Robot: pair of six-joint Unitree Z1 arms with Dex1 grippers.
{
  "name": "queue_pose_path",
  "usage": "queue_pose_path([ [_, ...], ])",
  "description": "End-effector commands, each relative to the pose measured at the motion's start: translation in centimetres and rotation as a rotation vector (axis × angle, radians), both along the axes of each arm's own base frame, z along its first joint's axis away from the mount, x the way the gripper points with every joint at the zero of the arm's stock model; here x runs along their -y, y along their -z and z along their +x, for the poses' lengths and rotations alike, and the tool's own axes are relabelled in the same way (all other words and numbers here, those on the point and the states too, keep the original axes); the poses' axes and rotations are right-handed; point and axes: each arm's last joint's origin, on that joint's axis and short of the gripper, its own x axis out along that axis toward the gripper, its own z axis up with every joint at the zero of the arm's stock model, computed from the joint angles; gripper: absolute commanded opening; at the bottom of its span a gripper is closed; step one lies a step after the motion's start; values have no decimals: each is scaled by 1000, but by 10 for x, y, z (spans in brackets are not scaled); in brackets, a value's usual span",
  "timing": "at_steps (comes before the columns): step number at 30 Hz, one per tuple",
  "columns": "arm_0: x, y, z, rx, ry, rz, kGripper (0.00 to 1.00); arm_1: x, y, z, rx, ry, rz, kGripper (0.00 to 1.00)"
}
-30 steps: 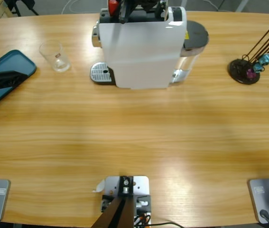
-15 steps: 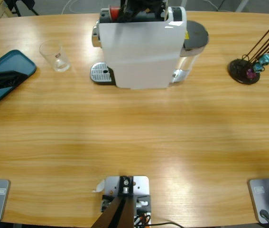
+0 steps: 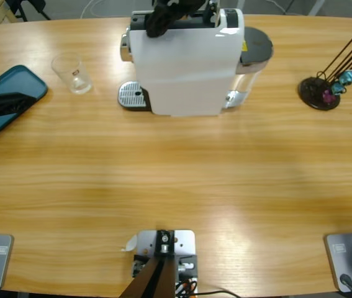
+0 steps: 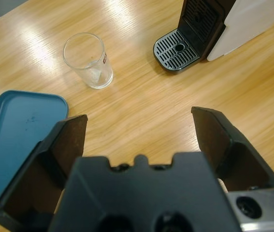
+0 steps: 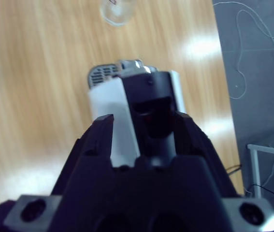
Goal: Pour coffee
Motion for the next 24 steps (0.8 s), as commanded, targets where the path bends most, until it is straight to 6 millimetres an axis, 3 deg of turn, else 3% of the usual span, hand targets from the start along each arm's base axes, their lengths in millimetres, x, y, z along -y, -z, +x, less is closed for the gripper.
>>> queue_pose_path([
  [1,0,11,-1,-28,-3,16,931,32,-84,-53,57,16,210,29],
  [5,0,11,-1,-27,-3,15,931,73,-131,-83,153,78,303,0],
  [7,0,11,-1,-27,-3,15,931,95,-146,-97,161,180,357,0],
  [9,0,11,-1,-27,-3,15,931,111,-147,-107,158,243,369,0],
  [11,0,11,-1,-28,-3,16,931,124,-135,-110,173,357,342,0],
  [13,0,11,-1,-30,-2,16,931,125,-106,-102,221,485,291,0],
  [18,1,12,-1,-31,0,15,931,108,-33,-80,271,643,154,0],
  [21,1,12,-1,-33,0,17,931,90,-14,-67,242,678,129,0],
  [24,1,12,0,-34,0,18,931,80,-12,-56,272,717,96,0],
])
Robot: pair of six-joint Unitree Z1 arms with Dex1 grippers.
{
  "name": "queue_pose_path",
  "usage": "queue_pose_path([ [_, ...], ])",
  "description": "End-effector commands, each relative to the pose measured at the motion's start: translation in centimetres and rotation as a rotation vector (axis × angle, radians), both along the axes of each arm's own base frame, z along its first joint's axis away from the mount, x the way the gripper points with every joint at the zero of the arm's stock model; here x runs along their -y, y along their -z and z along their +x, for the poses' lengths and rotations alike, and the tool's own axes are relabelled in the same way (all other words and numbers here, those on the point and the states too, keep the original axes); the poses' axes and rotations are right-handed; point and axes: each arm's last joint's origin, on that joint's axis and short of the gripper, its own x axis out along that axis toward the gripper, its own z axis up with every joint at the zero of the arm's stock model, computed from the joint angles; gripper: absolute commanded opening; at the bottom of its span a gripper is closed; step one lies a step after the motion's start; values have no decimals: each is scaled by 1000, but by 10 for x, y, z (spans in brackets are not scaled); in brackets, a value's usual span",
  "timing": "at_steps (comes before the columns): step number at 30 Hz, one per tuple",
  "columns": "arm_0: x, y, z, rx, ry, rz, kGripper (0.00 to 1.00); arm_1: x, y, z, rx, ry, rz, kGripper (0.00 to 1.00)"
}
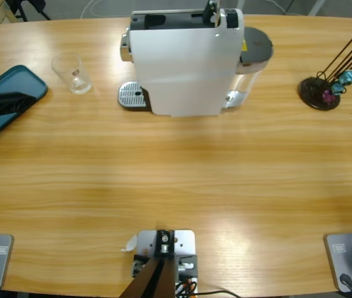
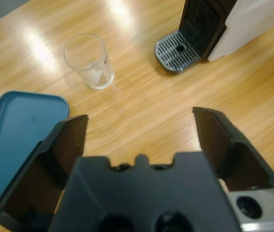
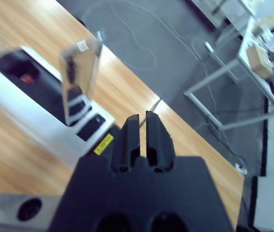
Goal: Pour coffee
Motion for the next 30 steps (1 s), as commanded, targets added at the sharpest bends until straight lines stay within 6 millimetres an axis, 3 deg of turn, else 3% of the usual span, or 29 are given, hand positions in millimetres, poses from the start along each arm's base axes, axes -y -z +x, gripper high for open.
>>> queue_pose_path([
  [1,1,12,0,-35,-1,19,931,-35,38,30,-28,115,-84,0],
  [5,1,12,0,-35,-1,20,931,-53,34,39,14,146,-109,0],
  [14,1,12,0,-36,-1,20,931,-92,26,37,33,60,-92,0],
  [23,2,13,1,-38,-1,22,931,-127,45,31,-9,-5,-80,0],
  [30,3,14,1,-41,-1,25,931,-160,62,39,-42,-62,-74,0],
])
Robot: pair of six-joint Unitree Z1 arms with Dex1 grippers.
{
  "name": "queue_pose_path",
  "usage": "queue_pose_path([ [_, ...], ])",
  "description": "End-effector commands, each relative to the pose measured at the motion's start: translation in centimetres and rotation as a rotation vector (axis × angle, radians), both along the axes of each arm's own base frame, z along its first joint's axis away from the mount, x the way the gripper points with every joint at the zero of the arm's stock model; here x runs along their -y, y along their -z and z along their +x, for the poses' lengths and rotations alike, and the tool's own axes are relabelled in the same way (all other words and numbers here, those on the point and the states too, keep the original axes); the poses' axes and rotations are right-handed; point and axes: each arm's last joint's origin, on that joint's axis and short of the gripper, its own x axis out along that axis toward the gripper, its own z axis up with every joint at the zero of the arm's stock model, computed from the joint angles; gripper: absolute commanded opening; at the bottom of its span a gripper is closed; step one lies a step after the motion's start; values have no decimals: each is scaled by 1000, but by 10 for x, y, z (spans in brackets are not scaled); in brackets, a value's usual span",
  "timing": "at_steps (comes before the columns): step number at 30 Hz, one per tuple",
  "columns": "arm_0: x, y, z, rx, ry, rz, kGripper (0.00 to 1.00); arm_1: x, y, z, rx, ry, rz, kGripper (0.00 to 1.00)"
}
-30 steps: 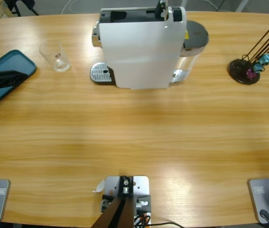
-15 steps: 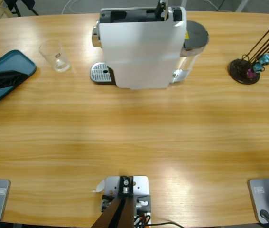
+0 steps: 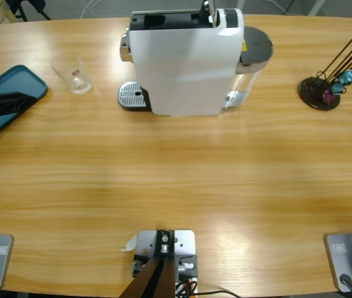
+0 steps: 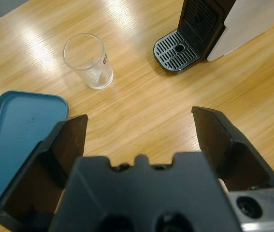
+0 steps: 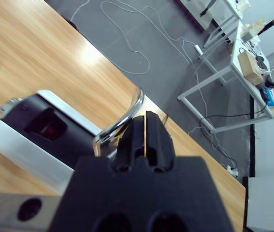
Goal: Pour coffee
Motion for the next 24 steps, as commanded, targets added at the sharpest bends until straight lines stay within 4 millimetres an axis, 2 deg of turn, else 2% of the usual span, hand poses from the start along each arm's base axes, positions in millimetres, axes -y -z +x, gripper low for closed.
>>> queue_pose_path([
  [1,2,13,1,-40,-1,25,931,-53,46,10,-80,-83,-54,0],
  [8,3,14,2,-42,-1,27,931,-64,67,14,-134,-102,-43,0],
  [22,4,15,3,-49,-1,34,933,-68,121,13,-222,-125,-27,0],
  [24,3,13,2,-41,-1,26,962,-66,127,12,-231,-129,-25,0],
])
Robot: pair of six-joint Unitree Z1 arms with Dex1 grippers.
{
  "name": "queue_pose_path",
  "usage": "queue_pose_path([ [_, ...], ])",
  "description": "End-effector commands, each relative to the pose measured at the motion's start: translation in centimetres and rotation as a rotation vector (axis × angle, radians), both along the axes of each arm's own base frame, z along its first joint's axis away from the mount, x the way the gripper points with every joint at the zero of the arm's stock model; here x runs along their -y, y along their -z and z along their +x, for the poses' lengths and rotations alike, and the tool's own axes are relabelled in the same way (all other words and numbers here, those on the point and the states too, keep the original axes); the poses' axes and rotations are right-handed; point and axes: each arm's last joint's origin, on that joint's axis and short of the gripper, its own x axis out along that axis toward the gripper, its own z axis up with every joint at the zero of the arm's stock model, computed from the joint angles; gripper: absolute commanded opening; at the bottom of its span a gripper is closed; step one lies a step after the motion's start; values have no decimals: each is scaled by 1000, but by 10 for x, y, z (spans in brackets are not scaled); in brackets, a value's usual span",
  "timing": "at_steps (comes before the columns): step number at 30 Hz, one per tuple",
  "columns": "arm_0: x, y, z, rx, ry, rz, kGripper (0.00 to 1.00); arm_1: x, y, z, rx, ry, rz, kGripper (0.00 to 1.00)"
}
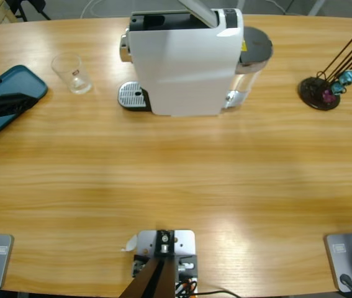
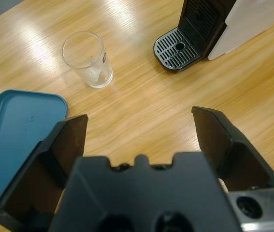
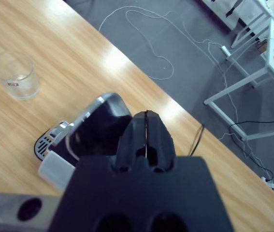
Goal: Pour coffee
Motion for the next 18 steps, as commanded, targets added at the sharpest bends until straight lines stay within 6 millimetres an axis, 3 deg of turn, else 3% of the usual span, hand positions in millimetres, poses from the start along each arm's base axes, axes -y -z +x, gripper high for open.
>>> queue_pose_path([
  [1,1,10,-1,-29,0,12,981,-26,90,-6,-148,-73,-123,0],
  [18,1,10,0,-32,4,12,996,-23,136,-10,-209,-68,-104,0],
])
